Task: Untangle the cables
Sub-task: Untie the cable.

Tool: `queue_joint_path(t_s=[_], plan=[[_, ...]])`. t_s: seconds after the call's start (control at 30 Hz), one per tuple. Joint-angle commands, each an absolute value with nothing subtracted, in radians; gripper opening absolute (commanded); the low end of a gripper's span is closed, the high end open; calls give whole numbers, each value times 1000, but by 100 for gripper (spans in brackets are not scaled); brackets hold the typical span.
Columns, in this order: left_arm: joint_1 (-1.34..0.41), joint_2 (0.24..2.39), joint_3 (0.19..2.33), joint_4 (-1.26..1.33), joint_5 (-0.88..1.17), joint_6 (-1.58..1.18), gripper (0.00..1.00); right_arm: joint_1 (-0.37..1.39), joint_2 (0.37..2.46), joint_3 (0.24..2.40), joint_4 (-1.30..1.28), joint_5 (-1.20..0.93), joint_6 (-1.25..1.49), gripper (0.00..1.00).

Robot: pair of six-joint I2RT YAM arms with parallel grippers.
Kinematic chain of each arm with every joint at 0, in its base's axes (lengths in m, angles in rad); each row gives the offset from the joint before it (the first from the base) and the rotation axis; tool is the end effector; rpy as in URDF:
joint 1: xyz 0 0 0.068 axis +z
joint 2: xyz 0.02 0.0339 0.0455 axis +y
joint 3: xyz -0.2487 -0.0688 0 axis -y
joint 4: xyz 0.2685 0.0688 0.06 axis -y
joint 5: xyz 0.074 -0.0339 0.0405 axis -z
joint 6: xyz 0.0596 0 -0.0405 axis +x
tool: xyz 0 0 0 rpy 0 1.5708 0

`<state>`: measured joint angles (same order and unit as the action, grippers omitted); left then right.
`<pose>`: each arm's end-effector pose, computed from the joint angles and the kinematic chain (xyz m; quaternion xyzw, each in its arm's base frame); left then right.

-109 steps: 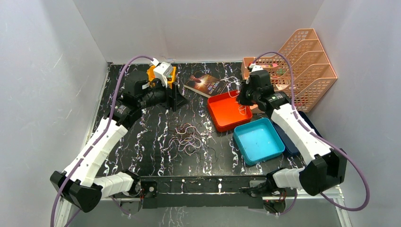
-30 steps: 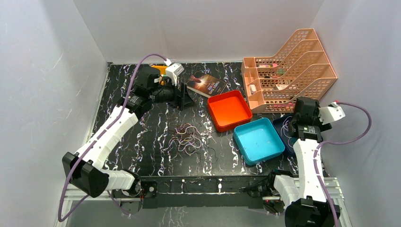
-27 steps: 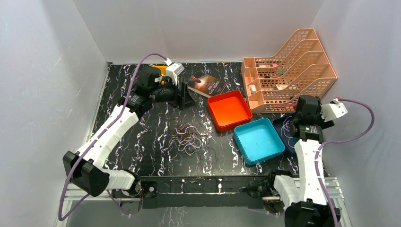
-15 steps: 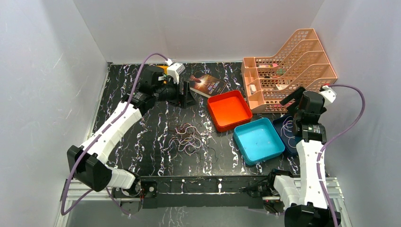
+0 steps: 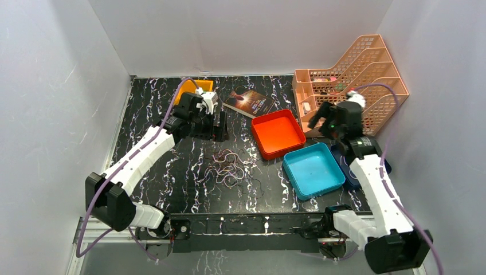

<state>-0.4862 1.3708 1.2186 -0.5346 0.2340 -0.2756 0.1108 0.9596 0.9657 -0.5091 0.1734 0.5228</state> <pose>0.3005 -0.1744 0.2922 0.1440 0.8875 -0.2559 0.3551 0.2612 0.0187 0.3148 0.2186 0.8305 0.0871 0.5050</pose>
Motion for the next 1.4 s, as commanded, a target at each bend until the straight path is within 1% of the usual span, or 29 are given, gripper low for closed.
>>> queue_joint_path(t_s=[0.0, 0.1, 0.17, 0.27, 0.47, 0.6, 0.7, 0.77, 0.83, 0.97, 1.13, 1.23, 1.37], plan=[[-482, 1345, 1214, -616, 106, -319, 98, 340, 1022, 1046, -506, 331, 543, 93], [-482, 1352, 1230, -673, 33, -346, 98, 465, 1066, 1067, -501, 407, 551, 95], [-482, 1347, 1229, -693, 19, -342, 98, 508, 1096, 1064, -498, 447, 529, 97], [-482, 1336, 1211, -698, -15, -320, 98, 511, 1107, 1036, -500, 509, 507, 98], [-482, 1293, 1176, -672, -51, -278, 98, 509, 1003, 924, -407, 560, 452, 98], [-482, 1269, 1156, -641, 6, -270, 98, 509, 1004, 926, -463, 500, 414, 98], [-482, 1281, 1142, -628, 30, -271, 98, 509, 1005, 923, -466, 321, 350, 98], [-481, 1304, 1138, -624, 56, -273, 98, 509, 978, 895, -418, 202, 297, 97], [-483, 1327, 1136, -619, 60, -275, 98, 509, 965, 897, -407, 132, 287, 95], [-487, 1354, 1121, -589, 76, -275, 97, 526, 1015, 959, -451, 6, 282, 90], [-508, 1343, 1073, -576, 75, -310, 91, 673, 1067, 971, -405, 20, 337, 88], [-511, 1276, 1013, -556, 59, -355, 90, 768, 1106, 955, -342, 26, 358, 88], [-512, 1181, 928, -548, 83, -366, 87, 851, 1155, 927, -257, -29, 355, 87]])
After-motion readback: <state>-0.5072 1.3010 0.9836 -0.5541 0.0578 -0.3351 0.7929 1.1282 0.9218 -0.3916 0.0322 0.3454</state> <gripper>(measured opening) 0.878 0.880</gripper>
